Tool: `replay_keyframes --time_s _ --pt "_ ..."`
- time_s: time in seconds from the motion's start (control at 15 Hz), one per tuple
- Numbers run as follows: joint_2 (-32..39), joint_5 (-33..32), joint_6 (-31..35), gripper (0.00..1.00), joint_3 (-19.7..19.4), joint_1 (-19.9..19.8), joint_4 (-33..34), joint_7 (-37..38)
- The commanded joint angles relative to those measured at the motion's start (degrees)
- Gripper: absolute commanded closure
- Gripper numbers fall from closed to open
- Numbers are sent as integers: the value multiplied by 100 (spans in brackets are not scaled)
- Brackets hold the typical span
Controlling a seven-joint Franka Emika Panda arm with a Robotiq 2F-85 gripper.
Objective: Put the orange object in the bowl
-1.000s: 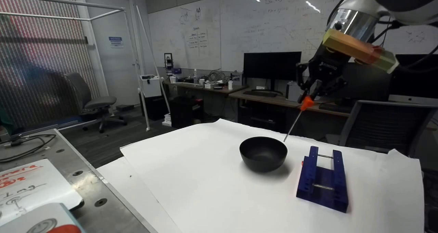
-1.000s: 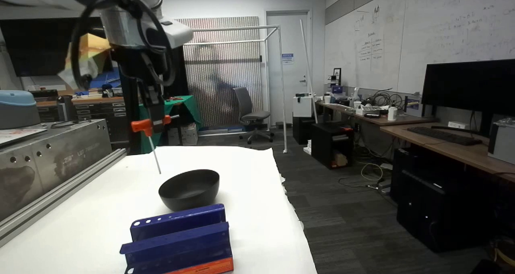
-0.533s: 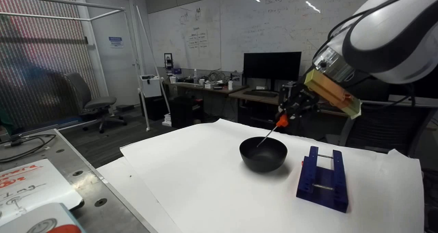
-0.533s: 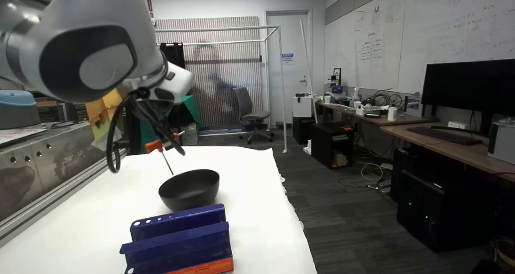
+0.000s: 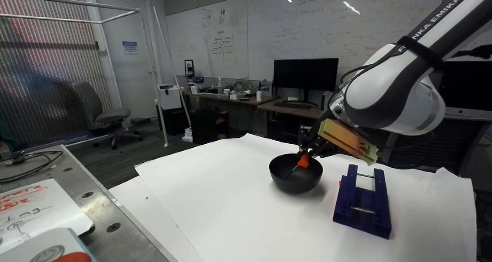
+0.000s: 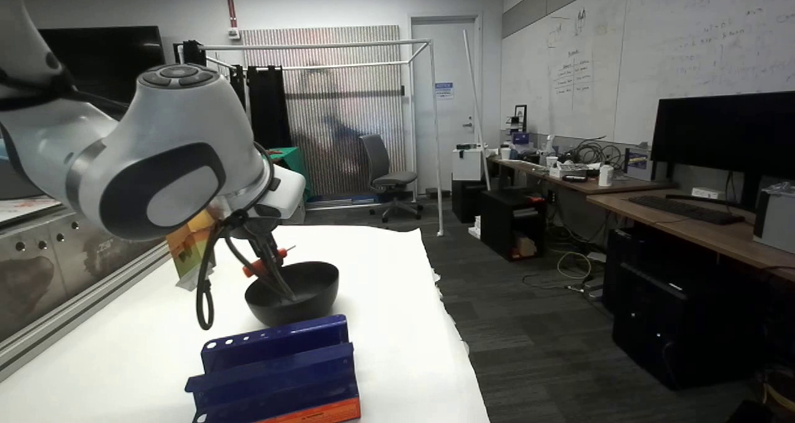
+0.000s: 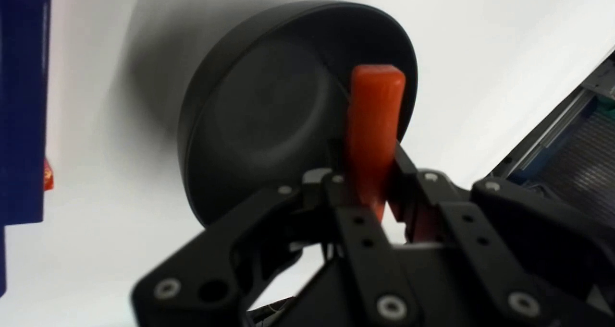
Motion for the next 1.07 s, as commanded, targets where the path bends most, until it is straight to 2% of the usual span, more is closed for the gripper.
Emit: replay_keyframes --time_s 0.0,0.2,0.4,0.73,1.0 --pt "258 -150 178 48 -66 -101 269 30" --pt "247 -248 19 23 -169 -176 301 21" --pt "-217 -356 -1063 2 -124 -313 204 -67" --pt "-1099 -448 -3624 0 -82 -310 23 -235" --pt "-1595 -969 -5707 0 -120 -303 103 -128"
